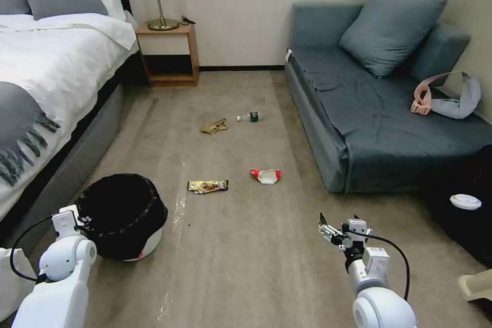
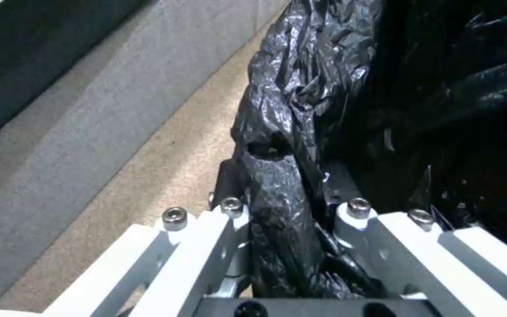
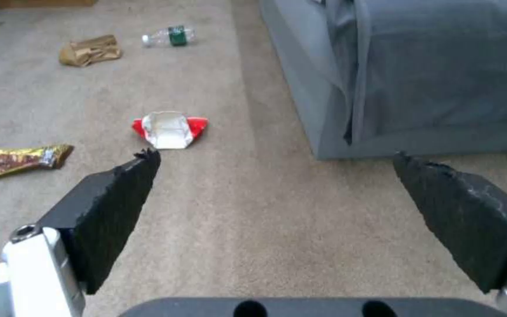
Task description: Pick up the trash bin, then pick up the garbage on the floor and place it into the trash bin.
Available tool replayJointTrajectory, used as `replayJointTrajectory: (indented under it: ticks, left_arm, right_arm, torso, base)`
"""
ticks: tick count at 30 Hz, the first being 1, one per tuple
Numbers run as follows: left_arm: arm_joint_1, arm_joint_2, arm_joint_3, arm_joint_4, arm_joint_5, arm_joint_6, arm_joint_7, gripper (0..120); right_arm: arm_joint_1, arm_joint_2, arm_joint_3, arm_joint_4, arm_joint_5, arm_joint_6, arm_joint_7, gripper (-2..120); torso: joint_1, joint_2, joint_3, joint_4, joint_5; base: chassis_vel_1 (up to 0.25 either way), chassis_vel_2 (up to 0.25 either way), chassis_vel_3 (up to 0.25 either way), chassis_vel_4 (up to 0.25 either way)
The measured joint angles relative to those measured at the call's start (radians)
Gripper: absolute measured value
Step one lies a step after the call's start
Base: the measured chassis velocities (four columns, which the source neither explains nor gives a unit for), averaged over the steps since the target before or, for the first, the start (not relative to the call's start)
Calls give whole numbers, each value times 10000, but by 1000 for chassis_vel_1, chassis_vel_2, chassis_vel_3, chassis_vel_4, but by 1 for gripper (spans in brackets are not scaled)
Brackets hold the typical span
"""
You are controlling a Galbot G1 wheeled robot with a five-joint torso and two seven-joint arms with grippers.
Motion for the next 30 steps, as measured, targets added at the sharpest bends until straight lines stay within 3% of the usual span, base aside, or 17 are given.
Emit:
replayJointTrajectory:
  ticks: [10,21,30]
  left_arm:
    - [496,-252,-129,-729,526,-252,111,11]
    - [1312,-395,-431,-2554,894,-290,-75,5]
    - [1752,-562,-555,-3253,1177,-366,-91,5]
  right_arm:
    - [-99,-18,-23,79,38,-128,-14,100]
    - [-92,-43,-107,79,11,-210,-50,100]
    - [-125,-87,-103,80,70,-199,-88,100]
  torso:
    - [0,-1,1,-4,-6]
    - [0,-1,1,3,4]
    - [0,-1,1,-1,3]
  base:
    - [0,0,0,0]
    - [0,0,0,0]
    - [0,0,0,0]
